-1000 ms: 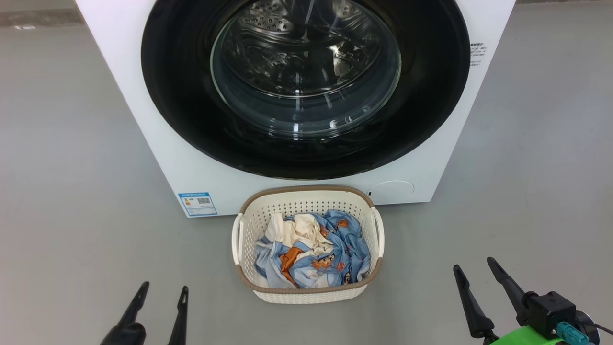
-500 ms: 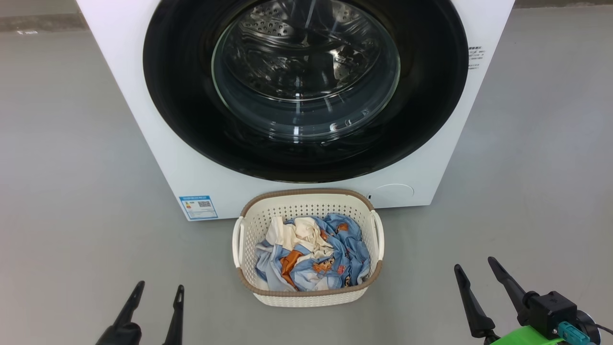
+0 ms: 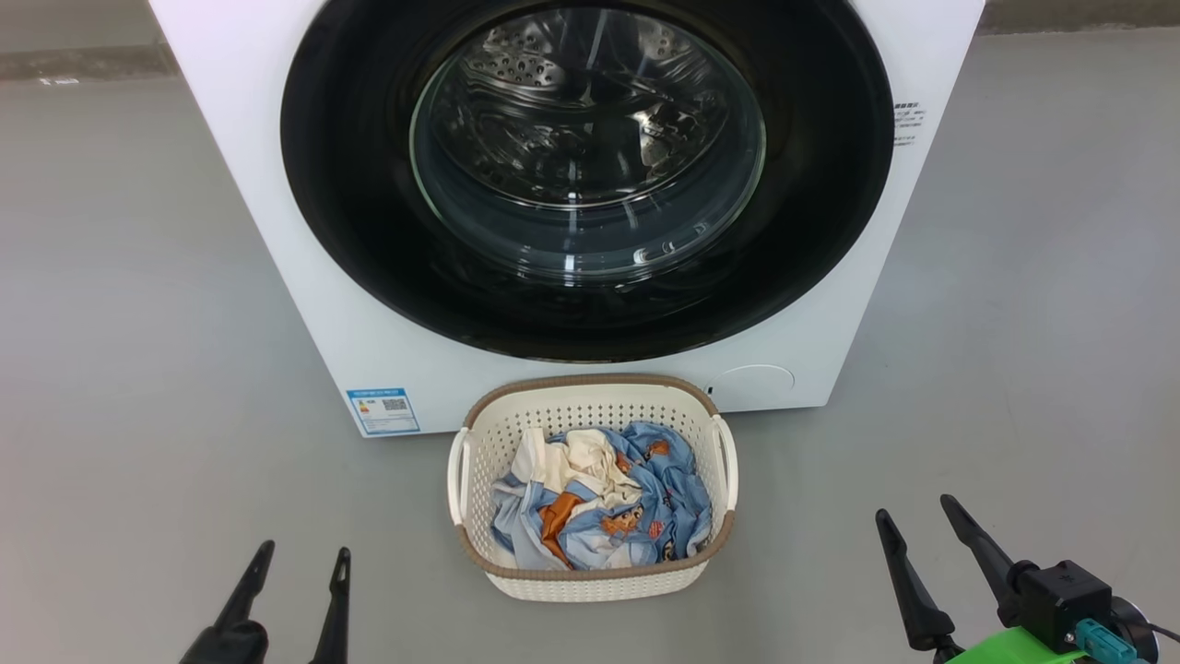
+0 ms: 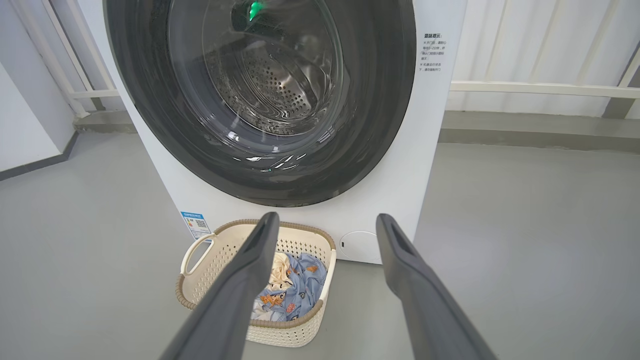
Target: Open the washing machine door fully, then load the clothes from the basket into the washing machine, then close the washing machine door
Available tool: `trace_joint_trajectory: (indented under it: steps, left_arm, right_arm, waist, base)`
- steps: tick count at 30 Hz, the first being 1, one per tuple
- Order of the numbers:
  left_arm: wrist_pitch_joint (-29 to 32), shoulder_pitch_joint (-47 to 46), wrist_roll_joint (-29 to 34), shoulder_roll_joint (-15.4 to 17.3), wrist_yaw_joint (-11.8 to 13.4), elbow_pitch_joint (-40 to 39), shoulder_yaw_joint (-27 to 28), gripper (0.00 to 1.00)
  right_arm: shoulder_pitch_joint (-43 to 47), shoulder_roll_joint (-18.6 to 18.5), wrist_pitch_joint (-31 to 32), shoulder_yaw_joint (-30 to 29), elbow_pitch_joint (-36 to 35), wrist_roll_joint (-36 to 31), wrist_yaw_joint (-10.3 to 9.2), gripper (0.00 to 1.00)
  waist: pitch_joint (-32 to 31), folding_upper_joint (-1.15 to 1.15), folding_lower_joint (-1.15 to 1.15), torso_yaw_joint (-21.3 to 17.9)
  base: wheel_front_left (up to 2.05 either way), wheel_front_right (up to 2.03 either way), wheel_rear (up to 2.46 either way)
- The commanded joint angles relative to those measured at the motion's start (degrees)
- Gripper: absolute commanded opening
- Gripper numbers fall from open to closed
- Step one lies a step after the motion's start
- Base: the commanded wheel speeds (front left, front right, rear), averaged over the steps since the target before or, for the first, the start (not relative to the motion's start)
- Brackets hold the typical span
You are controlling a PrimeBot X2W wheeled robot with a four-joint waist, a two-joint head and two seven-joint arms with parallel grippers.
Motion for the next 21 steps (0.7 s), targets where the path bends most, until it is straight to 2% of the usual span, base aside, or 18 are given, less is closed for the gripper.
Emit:
trace_joint_trajectory:
  steps: [1,10,21]
  left_arm:
    - [-0.6,-1.45,0.34,0.52,-0.17,-1.21,2.17,1.0]
    - [-0.6,-1.42,0.41,0.37,-0.07,-0.92,2.2,1.0]
    - [-0.6,-1.76,0.46,0.31,-0.44,-1.57,2.53,1.0]
  right_arm:
    - [-1.17,-0.92,-0.7,1.34,-1.2,-0.29,0.09,1.0]
    - [-0.78,-0.73,-0.7,1.47,-1.45,-0.53,0.09,1.0]
    - [-0.99,-0.56,-0.7,1.5,-1.35,-0.23,0.09,1.0]
  waist:
    - [-0.07,0.0,0.0,-0.03]
    - [-0.63,0.0,0.0,-0.25]
    - [-0.09,0.0,0.0,-0.43]
  base:
    - [0.0,0.0,0.0]
    - [0.37,0.38,-0.75]
    - [1.09,1.09,-2.17]
